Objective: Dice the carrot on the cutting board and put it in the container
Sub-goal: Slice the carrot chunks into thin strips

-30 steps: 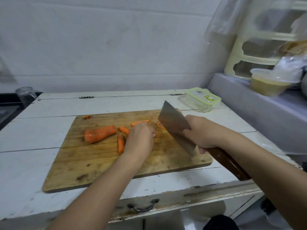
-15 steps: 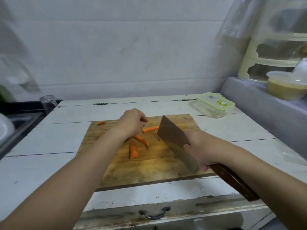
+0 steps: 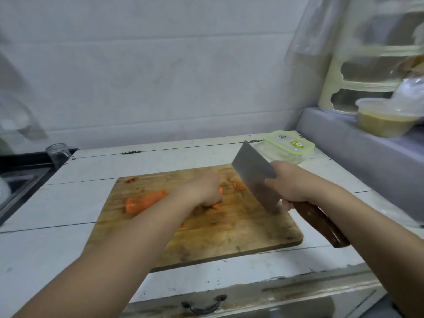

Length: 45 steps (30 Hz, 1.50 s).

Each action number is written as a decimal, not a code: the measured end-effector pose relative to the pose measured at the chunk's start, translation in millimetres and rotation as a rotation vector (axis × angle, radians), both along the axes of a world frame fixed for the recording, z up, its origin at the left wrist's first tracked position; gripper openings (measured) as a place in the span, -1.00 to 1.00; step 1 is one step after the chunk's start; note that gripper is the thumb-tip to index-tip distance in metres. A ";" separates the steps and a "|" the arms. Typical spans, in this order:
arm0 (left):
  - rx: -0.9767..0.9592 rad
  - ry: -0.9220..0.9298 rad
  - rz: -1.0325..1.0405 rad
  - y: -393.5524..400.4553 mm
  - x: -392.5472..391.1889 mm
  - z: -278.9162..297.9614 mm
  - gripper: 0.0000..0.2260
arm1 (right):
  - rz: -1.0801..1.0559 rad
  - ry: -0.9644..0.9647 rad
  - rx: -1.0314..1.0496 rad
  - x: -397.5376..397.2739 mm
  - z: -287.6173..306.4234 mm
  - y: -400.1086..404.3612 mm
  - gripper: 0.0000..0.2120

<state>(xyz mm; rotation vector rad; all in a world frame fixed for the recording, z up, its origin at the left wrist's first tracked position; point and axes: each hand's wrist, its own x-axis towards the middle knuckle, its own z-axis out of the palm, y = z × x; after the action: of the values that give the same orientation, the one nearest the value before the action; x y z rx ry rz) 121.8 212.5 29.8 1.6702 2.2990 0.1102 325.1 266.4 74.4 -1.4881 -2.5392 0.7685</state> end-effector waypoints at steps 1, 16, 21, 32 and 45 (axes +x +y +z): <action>0.014 0.014 -0.006 -1.4 4.1 -1.8 -0.71 | -0.004 0.013 0.002 -0.2 0.0 2.0 -0.96; 0.170 0.148 -0.383 -29.8 -14.6 -1.8 -0.77 | 0.076 0.009 -0.008 2.8 5.2 -8.5 -0.99; 0.479 0.061 -0.349 -77.0 -13.7 -32.5 -0.84 | 0.147 -0.064 0.005 -3.0 -3.2 -23.4 -0.94; 0.544 0.072 -0.460 -74.9 -18.0 -57.6 -0.77 | 0.252 -0.108 0.032 -26.9 0.3 -50.0 -0.83; 0.550 0.071 -0.429 -76.5 -20.9 -63.6 -0.65 | 0.258 -0.173 0.114 -26.8 3.9 -50.4 -0.76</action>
<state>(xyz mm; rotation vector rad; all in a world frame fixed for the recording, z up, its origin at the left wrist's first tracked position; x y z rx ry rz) 100.9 136.0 -33.9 2.4287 2.0064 0.6433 298.4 216.0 78.3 -1.2590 -2.8898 0.5300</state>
